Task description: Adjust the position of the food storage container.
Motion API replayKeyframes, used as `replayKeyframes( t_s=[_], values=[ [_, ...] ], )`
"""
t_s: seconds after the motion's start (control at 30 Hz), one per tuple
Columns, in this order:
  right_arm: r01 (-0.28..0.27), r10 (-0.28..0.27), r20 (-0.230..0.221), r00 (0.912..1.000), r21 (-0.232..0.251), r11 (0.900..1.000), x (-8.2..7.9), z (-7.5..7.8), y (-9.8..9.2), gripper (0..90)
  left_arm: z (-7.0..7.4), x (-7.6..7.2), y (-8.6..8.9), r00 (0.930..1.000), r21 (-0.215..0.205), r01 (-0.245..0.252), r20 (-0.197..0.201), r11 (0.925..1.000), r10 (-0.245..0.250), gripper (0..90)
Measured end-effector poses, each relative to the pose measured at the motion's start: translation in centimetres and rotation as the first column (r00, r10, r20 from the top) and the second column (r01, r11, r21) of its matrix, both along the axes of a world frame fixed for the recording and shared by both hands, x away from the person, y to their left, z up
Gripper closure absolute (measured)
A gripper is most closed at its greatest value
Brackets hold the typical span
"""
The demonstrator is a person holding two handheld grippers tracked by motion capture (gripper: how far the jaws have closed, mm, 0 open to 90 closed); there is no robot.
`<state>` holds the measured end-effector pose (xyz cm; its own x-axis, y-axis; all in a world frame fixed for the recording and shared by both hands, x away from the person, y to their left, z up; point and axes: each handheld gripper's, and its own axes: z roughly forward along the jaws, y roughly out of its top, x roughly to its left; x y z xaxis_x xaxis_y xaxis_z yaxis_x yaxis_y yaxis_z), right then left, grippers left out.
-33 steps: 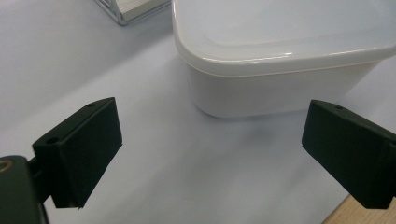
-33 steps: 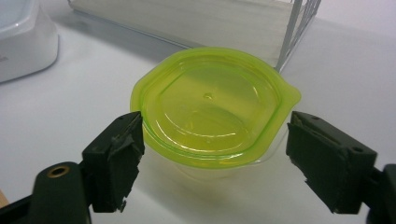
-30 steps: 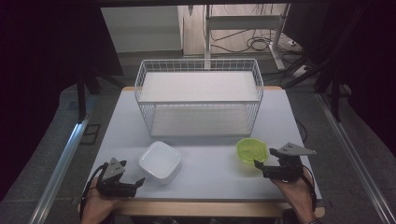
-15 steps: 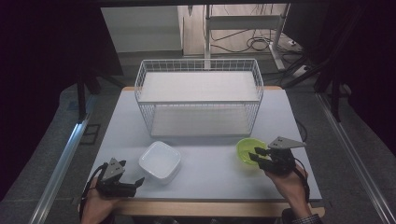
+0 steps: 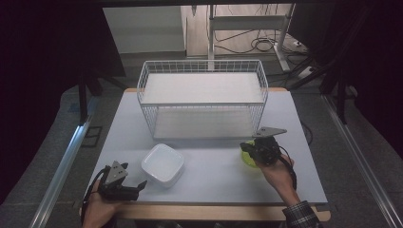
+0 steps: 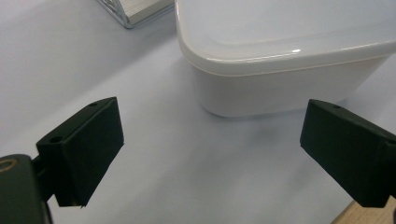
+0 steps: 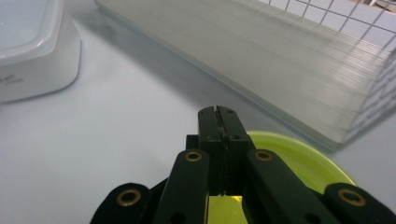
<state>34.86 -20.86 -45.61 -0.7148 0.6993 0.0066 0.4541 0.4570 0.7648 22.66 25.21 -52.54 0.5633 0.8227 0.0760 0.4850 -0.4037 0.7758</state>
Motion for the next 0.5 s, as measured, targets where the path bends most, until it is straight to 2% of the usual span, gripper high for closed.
replayKeyframes(
  t_s=[0.17,0.27,0.5],
  values=[
    [-0.024,0.024,-0.007,0.9997,-0.017,1.0,0.4,-0.3,1.0,89.3,0.0,0.0,-0.1,1.0,0.013,0.003,-0.002,0.9999,-0.003,5.7],
    [-0.064,0.064,-0.011,0.9979,-0.056,0.996,0.1,-0.8,2.0,89.2,0.0,0.0,-0.1,1.0,0.012,0.004,-0.002,0.9999,-0.004,5.7],
    [-0.08,0.076,-0.035,0.9965,-0.107,0.991,-0.1,-1.9,2.4,89.2,-0.1,0.0,-0.2,1.0,0.026,0.007,-0.005,0.9996,-0.007,5.7]
  ],
)
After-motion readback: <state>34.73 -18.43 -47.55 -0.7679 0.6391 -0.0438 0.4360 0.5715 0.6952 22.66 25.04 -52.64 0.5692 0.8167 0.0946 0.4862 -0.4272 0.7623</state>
